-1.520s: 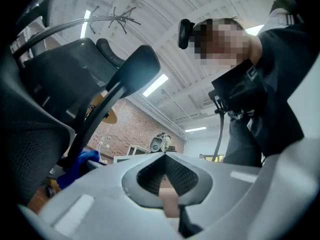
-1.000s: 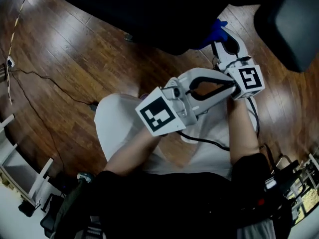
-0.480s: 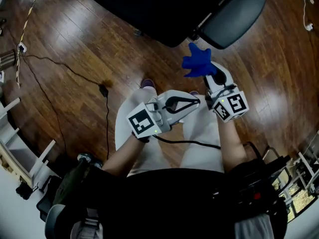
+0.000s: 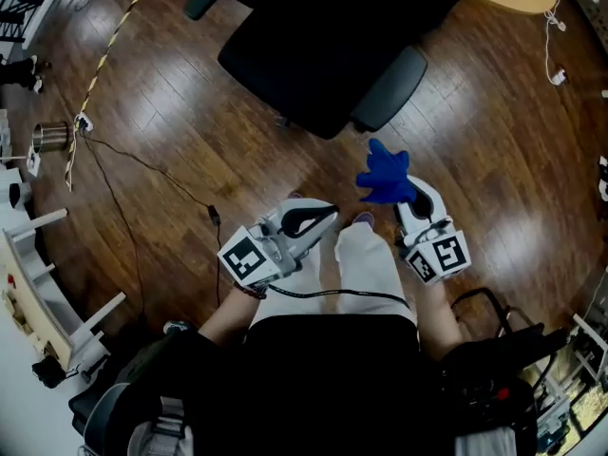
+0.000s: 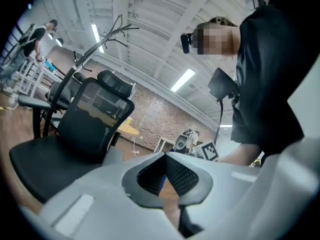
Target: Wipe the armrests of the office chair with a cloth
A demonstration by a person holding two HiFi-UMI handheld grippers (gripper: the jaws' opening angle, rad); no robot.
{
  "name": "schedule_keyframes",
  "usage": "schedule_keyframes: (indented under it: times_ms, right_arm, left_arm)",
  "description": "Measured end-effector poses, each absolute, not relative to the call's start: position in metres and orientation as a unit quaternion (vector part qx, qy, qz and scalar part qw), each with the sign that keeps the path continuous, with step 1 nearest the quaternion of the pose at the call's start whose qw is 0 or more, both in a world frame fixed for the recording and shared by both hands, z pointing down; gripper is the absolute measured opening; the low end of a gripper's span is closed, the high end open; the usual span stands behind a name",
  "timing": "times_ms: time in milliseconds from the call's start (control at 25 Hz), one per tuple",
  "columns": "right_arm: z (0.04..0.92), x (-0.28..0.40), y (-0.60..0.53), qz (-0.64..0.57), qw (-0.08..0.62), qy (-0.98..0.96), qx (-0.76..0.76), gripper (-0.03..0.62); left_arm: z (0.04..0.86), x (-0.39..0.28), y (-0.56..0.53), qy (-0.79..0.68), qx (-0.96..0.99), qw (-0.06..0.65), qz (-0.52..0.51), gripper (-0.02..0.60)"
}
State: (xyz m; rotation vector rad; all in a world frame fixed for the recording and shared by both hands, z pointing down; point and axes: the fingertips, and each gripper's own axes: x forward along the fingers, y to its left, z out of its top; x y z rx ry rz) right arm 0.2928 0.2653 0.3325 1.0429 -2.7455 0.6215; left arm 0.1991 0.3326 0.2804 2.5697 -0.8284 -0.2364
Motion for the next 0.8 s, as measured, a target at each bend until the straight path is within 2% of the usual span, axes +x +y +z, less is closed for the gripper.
schedule_keyframes:
  times_ms: [160, 320, 560, 800]
  right_arm:
    - [0.287, 0.315, 0.244, 0.202, 0.042, -0.905, 0.372, 0.038]
    - [0.279, 0.327, 0.194, 0.173, 0.048, -0.905, 0.386, 0.038]
    - [0.316, 0.321, 0.123, 0.177, 0.117, -0.854, 0.474, 0.038]
    - [0.374, 0.253, 0.075, 0.194, 0.192, -0.825, 0.494, 0.038]
  left_arm:
    - [0.235, 0.174, 0.319, -0.327, 0.926, 0.188, -0.03, 0.005]
    - [0.193, 0.142, 0.284, -0.383, 0.914, 0.134, -0.033, 0.005]
    - [0.188, 0.102, 0.225, -0.346, 0.929, 0.132, -0.023, 0.005]
    - [0.188, 0.08, 0.148, -0.208, 0.965, 0.158, -0.019, 0.005]
